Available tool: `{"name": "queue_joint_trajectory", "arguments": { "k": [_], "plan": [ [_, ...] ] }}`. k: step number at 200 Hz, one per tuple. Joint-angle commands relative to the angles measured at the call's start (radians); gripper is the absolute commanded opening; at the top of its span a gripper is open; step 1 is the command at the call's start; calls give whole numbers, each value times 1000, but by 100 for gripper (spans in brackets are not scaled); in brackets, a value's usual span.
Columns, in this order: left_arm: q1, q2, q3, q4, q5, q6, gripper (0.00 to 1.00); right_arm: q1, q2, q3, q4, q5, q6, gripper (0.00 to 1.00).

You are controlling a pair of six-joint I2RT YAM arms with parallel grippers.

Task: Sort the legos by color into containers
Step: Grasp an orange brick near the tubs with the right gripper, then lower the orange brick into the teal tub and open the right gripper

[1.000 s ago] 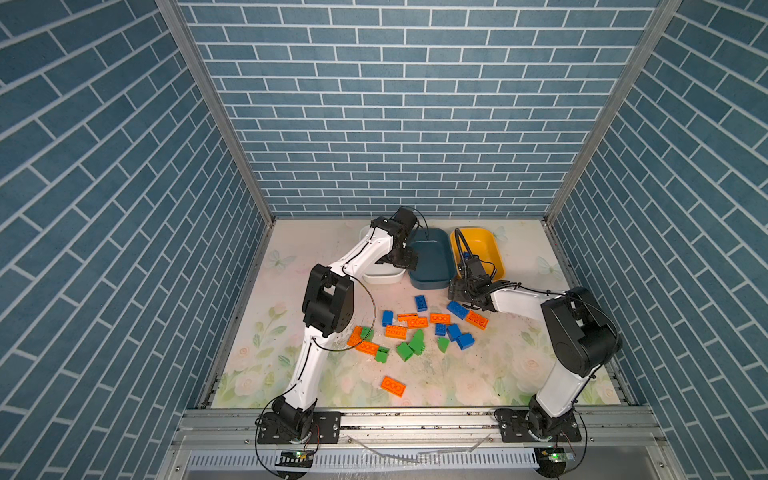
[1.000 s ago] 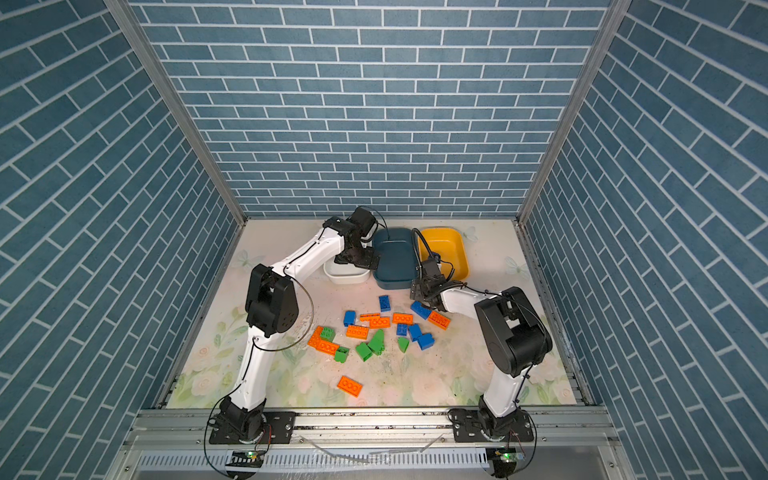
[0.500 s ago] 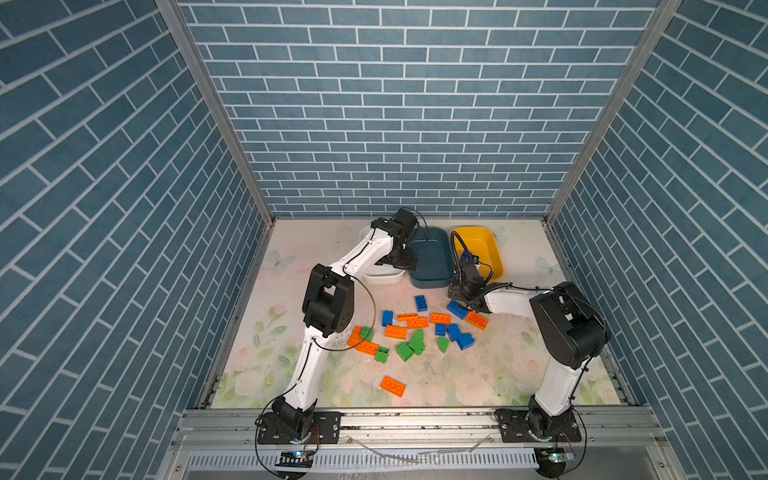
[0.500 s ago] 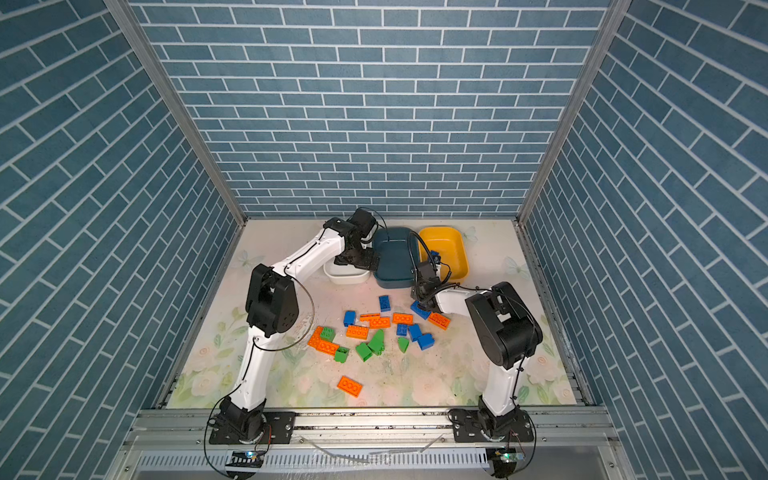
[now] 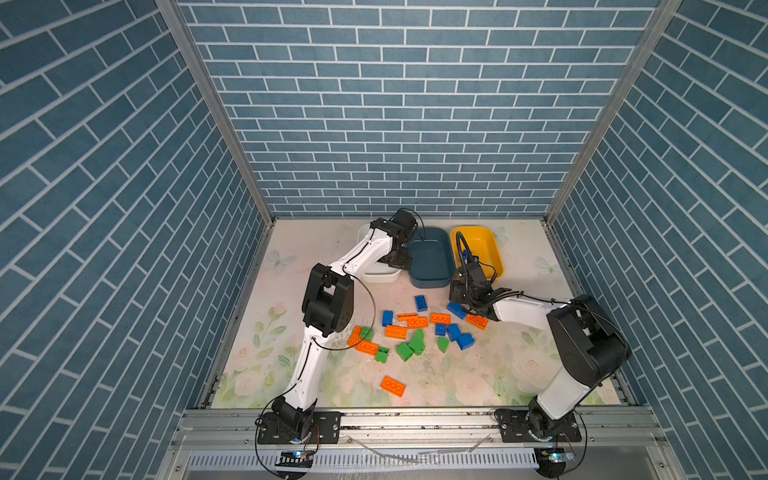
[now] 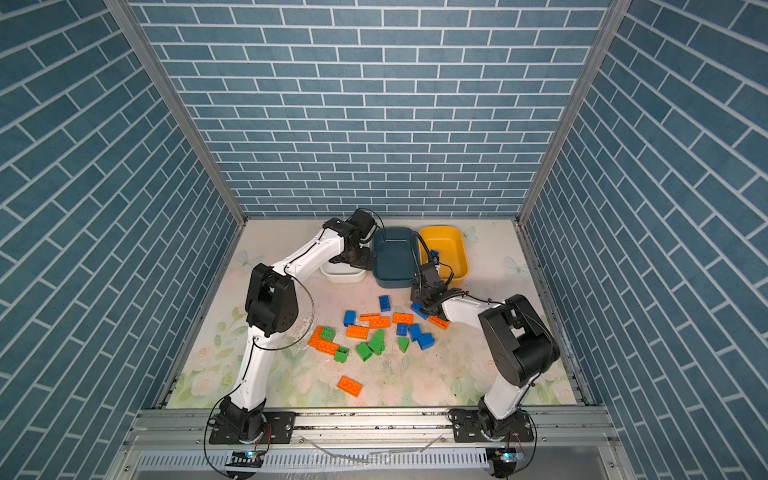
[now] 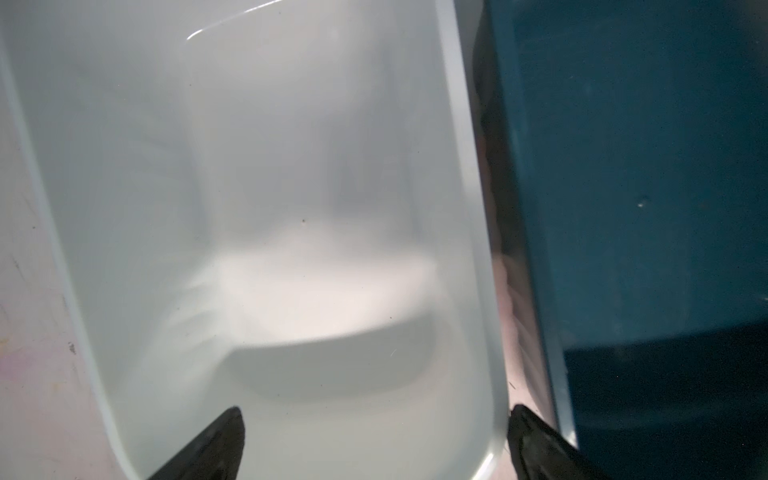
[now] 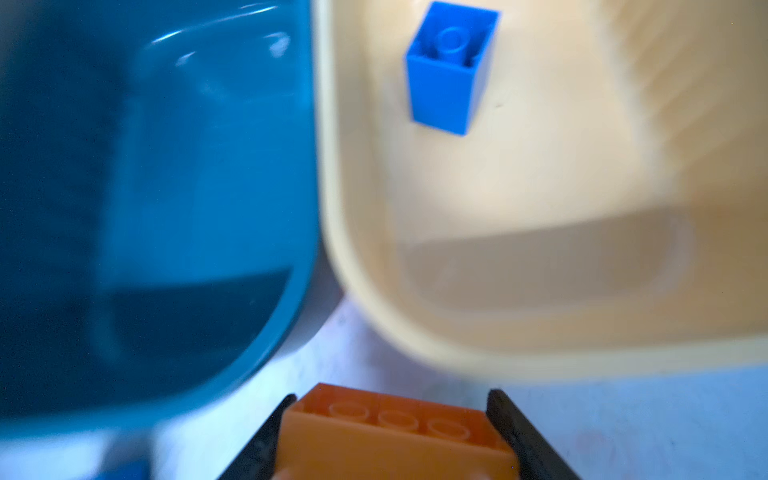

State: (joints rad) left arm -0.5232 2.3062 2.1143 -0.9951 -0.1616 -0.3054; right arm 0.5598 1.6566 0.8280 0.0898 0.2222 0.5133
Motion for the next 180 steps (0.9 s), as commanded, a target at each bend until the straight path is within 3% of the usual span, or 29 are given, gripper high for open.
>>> {"name": "queue_joint_trajectory", "arguments": {
  "k": [1, 38, 65, 123, 147, 180],
  "plan": [
    [16, 18, -5, -28, -44, 3, 99, 8, -94, -49, 6, -190, -136, 51],
    [21, 10, 30, -40, -5, 14, 99, 5, -127, 56, -68, -370, -239, 52],
    [20, -46, -21, 24, 120, 15, 99, 2, -29, 223, -134, -366, -247, 52],
    [22, -54, -86, 60, 215, -30, 99, -21, 289, 597, -361, -316, -249, 52],
    [22, -62, -108, 99, 300, -41, 99, -26, 359, 673, -381, -326, -220, 53],
    [22, -67, -111, 109, 307, -52, 99, -28, 399, 710, -383, -330, -181, 60]
  ]
}}
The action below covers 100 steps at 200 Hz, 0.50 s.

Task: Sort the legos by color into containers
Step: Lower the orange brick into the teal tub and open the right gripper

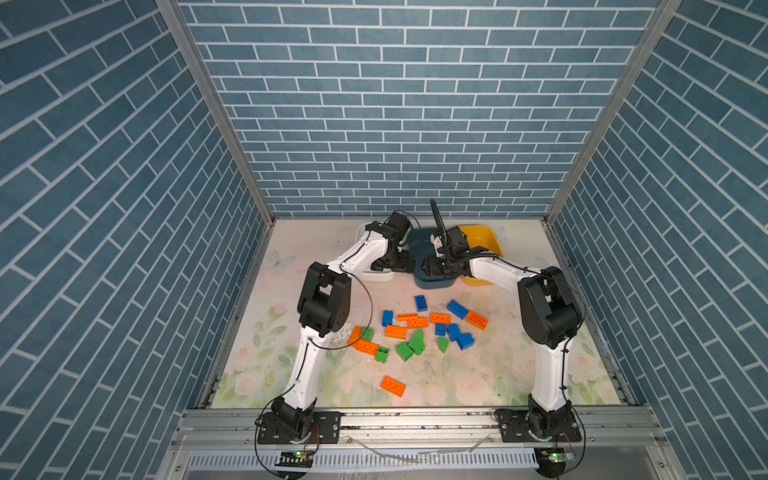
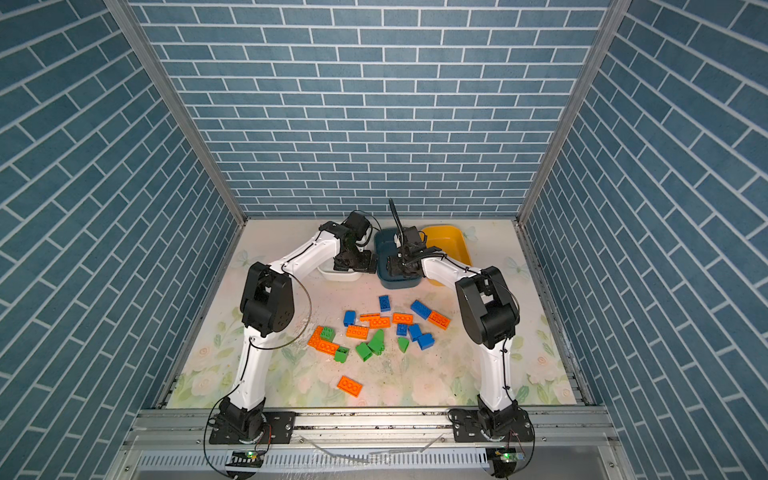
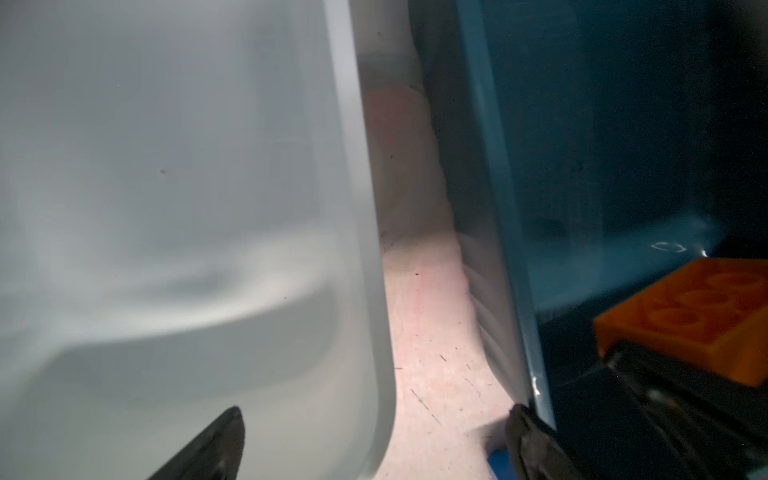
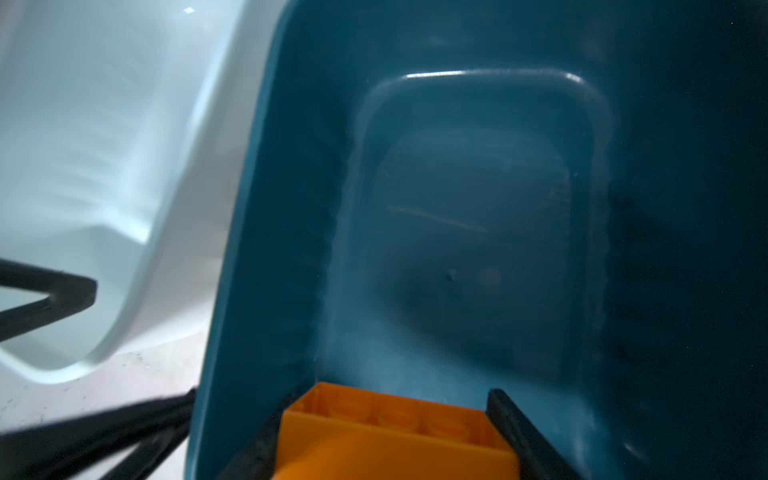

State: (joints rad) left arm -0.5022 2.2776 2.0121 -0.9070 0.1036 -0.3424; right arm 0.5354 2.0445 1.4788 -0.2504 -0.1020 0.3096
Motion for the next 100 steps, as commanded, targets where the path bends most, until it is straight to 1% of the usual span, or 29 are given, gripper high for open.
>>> {"name": "queue_joint_trajectory", "arguments": {
  "k": [1, 34, 65, 77, 100],
  "plan": [
    [2, -38, -10, 21, 42, -14, 99, -2, 12, 60, -43, -5, 23, 61],
    [1, -35, -8, 21, 73, -16, 99, -5, 22, 63, -53, -13, 20, 66],
    [2, -39, -11, 30, 108, -37, 99, -5, 33, 58, -47, -51, 26, 71],
    [2, -49, -16, 29, 93, -40, 99, -4, 35, 53, -36, -51, 39, 73],
    [6, -85, -33, 19, 27, -42, 99, -5, 42, 50, -21, -63, 55, 74]
  ]
}}
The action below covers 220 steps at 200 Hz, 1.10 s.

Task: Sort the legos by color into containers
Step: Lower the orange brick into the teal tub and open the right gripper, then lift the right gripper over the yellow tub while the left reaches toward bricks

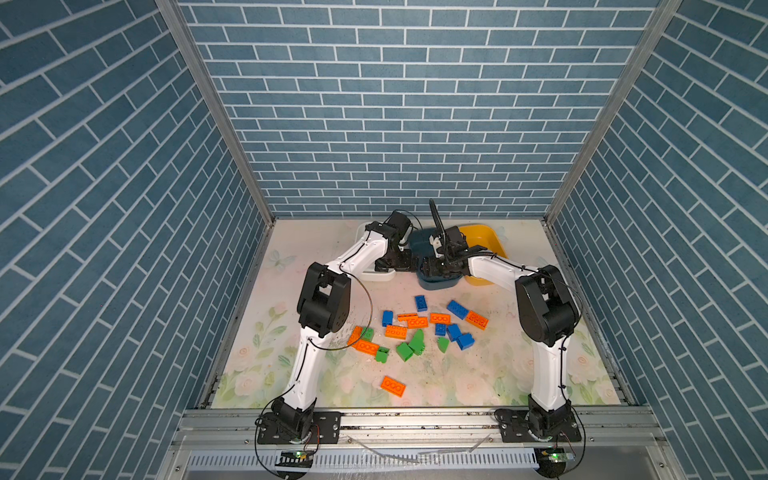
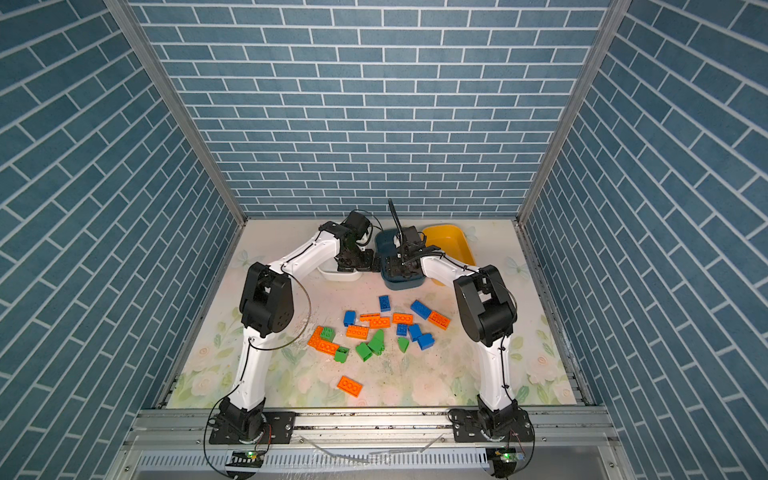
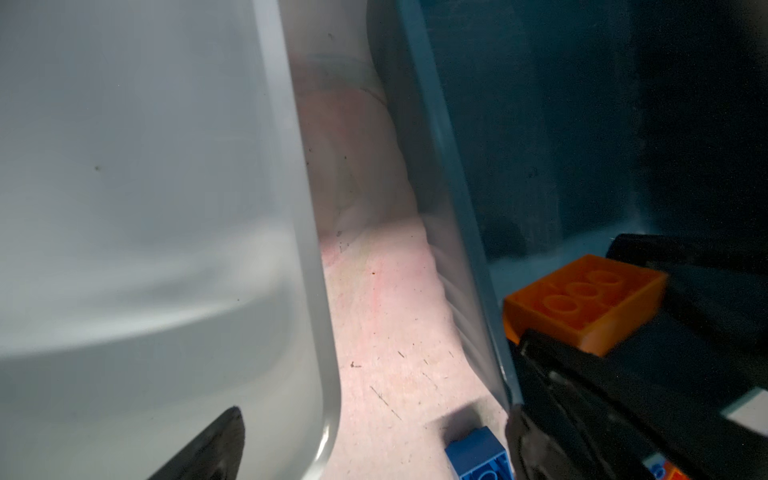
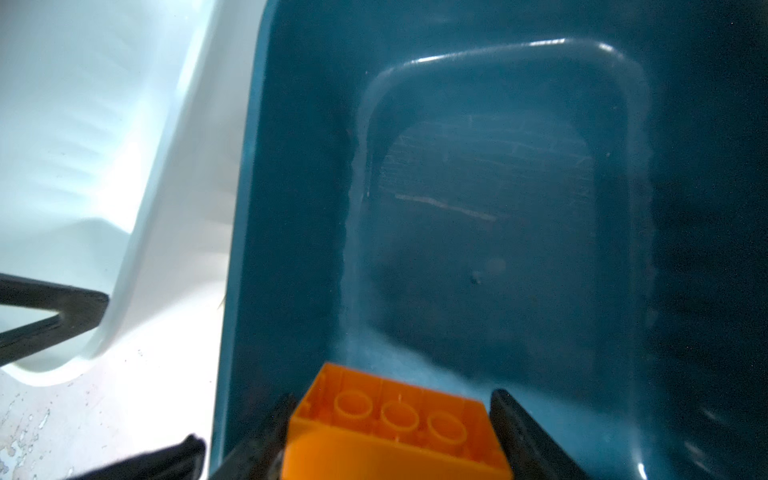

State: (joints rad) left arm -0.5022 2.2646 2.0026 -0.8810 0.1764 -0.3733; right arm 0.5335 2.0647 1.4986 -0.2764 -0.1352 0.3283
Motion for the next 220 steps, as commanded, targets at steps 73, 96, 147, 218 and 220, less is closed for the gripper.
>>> {"name": "queue_joint_trajectory", "arguments": {
  "k": [73, 96, 147, 218, 220],
  "plan": [
    [110, -212, -168, 24, -158, 2, 99, -1, 75, 80, 62, -110, 81, 75],
    [178, -198, -172, 22, -204, 2, 99, 0, 106, 123, 72, -119, 92, 75],
    [232, -181, -156, 13, -221, 13, 99, -2, 209, 253, 70, -121, 103, 75],
    [234, -92, -98, 24, -207, 86, 99, -2, 275, 413, -10, -88, 85, 75],
    [234, -88, -92, 23, -206, 89, 99, -1, 267, 410, -12, -87, 82, 75]
  ]
}}
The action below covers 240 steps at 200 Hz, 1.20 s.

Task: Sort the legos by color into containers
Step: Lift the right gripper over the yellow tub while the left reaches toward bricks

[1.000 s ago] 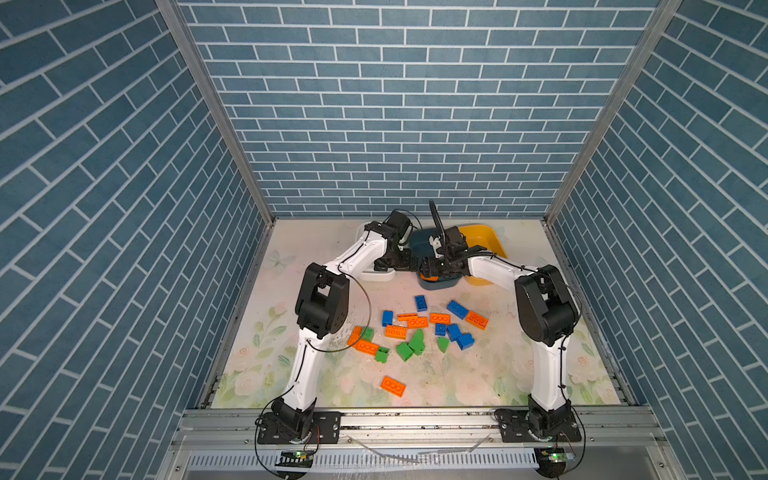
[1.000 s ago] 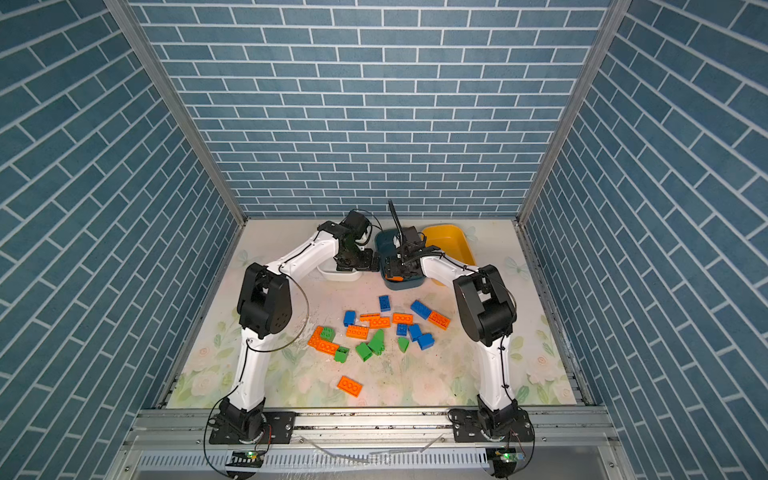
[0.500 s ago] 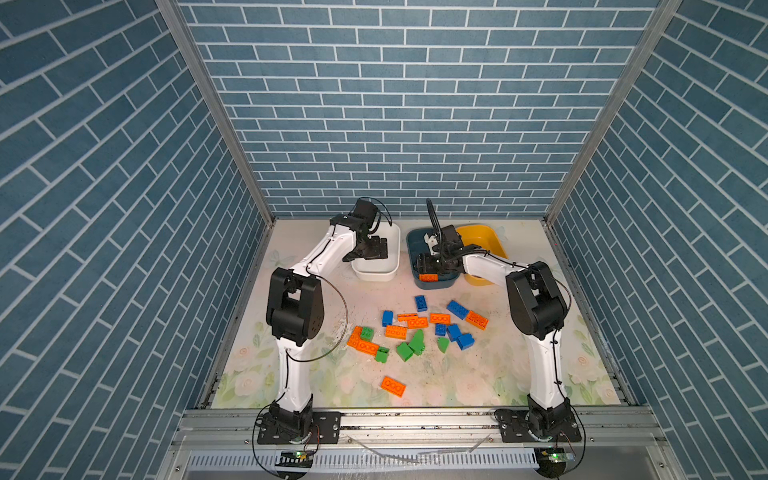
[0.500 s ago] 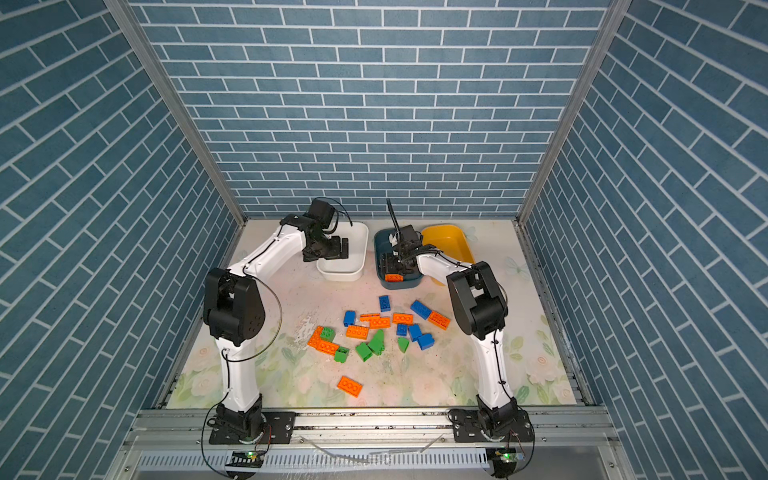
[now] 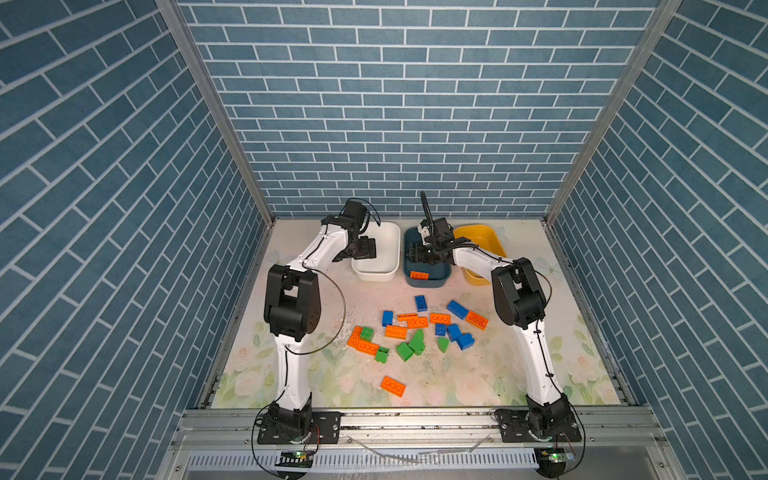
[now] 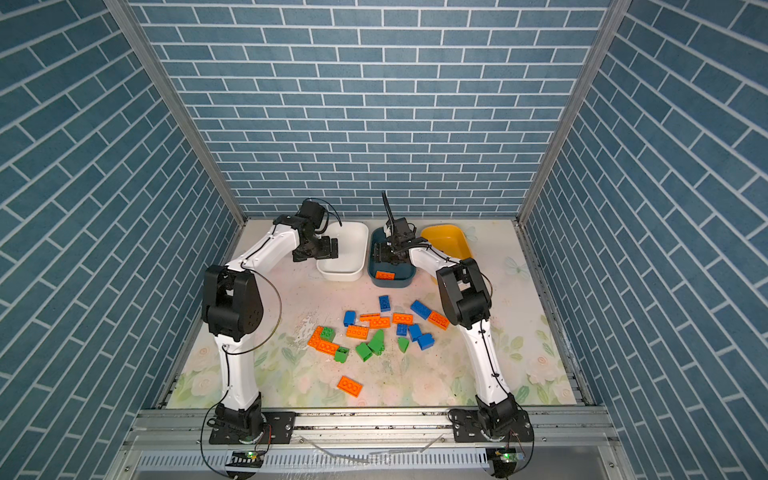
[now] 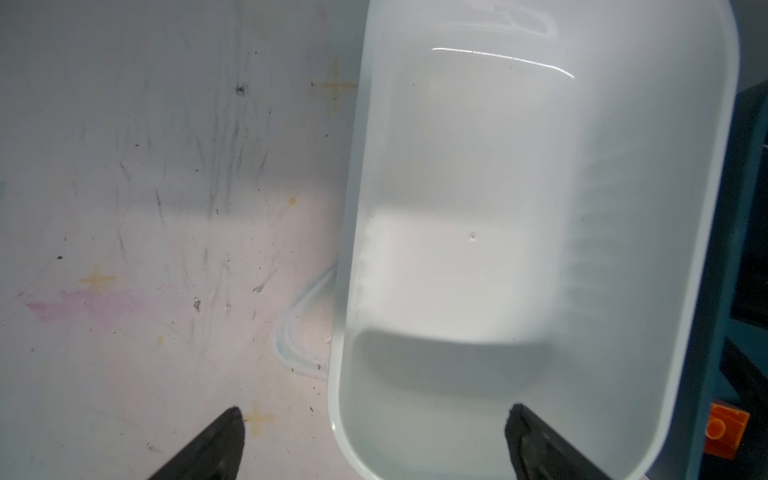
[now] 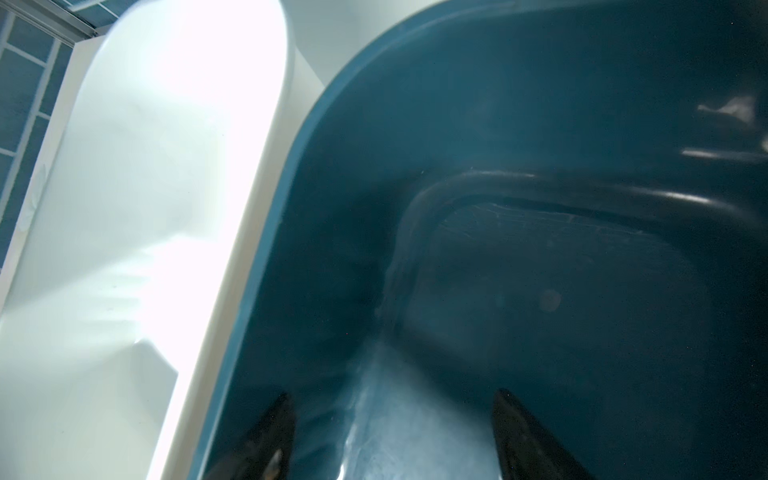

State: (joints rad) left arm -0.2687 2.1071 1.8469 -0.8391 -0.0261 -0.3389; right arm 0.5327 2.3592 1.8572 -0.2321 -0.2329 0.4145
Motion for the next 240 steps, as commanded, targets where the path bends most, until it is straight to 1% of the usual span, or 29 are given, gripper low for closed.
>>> {"name": "queue_joint_trajectory", "arguments": {
  "k": [1, 20, 34, 50, 62, 78, 96, 112, 155, 173, 204, 216, 240],
  "plan": [
    [0, 71, 66, -20, -2, 56, 99, -1, -31, 49, -58, 10, -7, 76],
    [4, 84, 88, -2, 20, 81, 99, -12, -135, -12, -108, 8, -43, 78],
    [15, 93, 94, 17, 49, 91, 99, -45, -247, -108, -126, 17, -57, 80],
    [28, 118, 117, 25, 89, 104, 99, -102, -340, -222, -124, 24, -72, 82],
    [35, 142, 144, 17, 109, 115, 99, -152, -378, -272, -149, 28, -71, 84],
    [36, 168, 173, 6, 145, 131, 99, -208, -388, -308, -182, 23, -57, 86],
    [36, 180, 181, 12, 225, 143, 99, -248, -355, -289, -244, -64, -65, 86],
    [36, 186, 180, 15, 284, 152, 99, -252, -335, -276, -268, -105, -80, 85],
    [33, 180, 160, 23, 349, 153, 99, -248, -313, -286, -212, -272, -55, 82],
    [28, 173, 148, 21, 351, 153, 99, -247, -314, -306, -168, -313, -28, 81],
    [22, 149, 115, 18, 320, 152, 99, -238, -316, -317, -137, -342, -9, 81],
    [22, 137, 109, 7, 284, 153, 99, -235, -325, -321, -142, -308, -10, 81],
    [22, 74, 61, -19, 162, 152, 99, -235, -372, -343, -165, -174, -3, 82]
  ]
}}
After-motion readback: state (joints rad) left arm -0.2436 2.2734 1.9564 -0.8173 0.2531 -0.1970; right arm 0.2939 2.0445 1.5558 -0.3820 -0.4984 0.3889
